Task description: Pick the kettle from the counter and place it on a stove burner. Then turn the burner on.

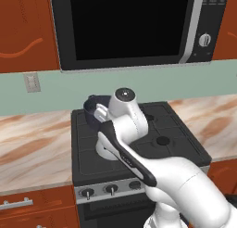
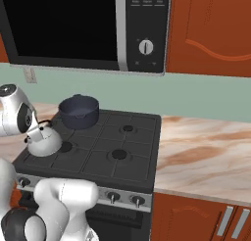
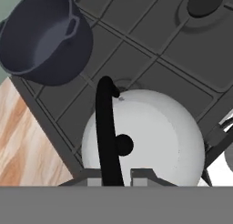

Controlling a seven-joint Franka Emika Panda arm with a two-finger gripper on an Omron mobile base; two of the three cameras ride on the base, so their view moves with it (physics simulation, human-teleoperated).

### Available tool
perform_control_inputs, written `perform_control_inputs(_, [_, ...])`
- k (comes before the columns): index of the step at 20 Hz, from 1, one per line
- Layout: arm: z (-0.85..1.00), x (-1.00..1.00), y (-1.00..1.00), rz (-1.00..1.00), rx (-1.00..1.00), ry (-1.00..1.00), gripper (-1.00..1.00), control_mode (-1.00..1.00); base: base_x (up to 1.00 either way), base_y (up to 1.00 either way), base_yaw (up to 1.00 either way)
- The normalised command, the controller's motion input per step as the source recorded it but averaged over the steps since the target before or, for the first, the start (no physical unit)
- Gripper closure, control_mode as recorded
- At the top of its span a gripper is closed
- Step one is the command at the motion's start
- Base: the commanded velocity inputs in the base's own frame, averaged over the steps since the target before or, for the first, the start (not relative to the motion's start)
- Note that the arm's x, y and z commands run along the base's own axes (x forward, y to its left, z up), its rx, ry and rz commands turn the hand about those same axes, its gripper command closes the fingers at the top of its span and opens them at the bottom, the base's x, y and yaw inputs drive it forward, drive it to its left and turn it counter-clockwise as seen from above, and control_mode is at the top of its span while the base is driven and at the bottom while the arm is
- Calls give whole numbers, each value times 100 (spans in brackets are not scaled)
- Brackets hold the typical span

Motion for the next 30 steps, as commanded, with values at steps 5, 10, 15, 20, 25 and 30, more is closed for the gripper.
perform_control_inputs(5, [0, 4, -34, -4, 0, 0, 100, -100, 0, 0, 0])
perform_control_inputs(10, [0, 25, -12, -2, 0, 1, 100, -100, 0, 0, 0])
perform_control_inputs(15, [0, 33, -3, -2, 0, 1, 100, -100, 0, 0, 0])
perform_control_inputs(20, [0, 34, 0, -2, 0, 1, 100, -100, 0, 0, 0])
perform_control_inputs(25, [0, 29, 0, -1, 0, 1, 100, -100, 0, 0, 0])
perform_control_inputs(30, [-1, 26, 0, -1, 0, 0, 100, -100, 0, 0, 0])
